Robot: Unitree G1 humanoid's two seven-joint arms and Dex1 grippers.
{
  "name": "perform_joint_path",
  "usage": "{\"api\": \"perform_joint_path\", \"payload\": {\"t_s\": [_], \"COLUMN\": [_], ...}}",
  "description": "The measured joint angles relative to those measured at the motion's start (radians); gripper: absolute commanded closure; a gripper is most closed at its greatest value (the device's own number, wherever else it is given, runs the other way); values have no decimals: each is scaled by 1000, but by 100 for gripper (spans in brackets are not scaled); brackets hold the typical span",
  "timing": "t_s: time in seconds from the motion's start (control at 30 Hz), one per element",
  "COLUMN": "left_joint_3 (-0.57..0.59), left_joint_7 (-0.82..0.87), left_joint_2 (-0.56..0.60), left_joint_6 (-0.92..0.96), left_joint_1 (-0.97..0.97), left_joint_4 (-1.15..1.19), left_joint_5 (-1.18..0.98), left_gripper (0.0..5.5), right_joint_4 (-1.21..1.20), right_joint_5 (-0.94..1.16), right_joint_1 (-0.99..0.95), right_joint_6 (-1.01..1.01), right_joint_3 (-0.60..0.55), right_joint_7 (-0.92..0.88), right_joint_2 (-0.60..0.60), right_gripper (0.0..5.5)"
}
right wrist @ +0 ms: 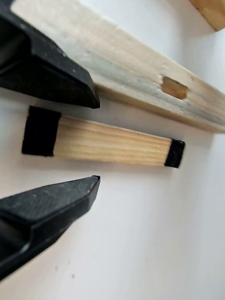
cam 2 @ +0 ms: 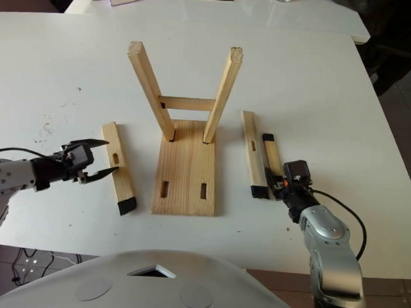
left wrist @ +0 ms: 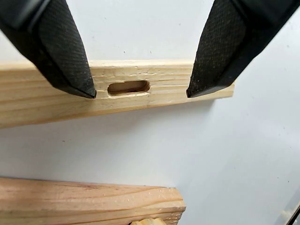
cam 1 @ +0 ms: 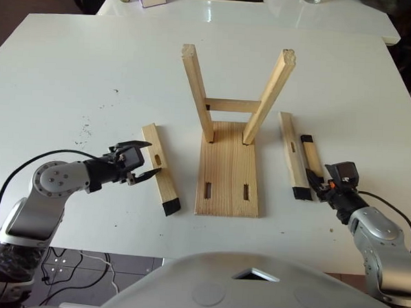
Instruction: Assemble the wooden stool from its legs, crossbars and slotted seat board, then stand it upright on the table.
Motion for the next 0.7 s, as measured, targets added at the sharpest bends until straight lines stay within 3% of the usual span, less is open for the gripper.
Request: {"api": "perform_joint_path", "payload": {"t_s": [0.37, 0.7], "left_joint_3": [-76, -130], "left_joint_7": [44, -77], "left_joint_2": [-1, 21], "left_joint_6": [-177, -274], "left_joint_1": [-108, -213], "left_joint_4": [162, 237], "left_joint_5": [73, 19], "left_gripper": [188, 188], "right_joint_4": [66, 72], "right_joint_5": [-2, 8], "right_joint_1": [-32, -33], "right_joint_6": [-55, -65], "right_joint_3": [3, -6], "right_joint_7": [8, 1], "right_joint_2": [-14, -3], "right_gripper": [420, 420]}}
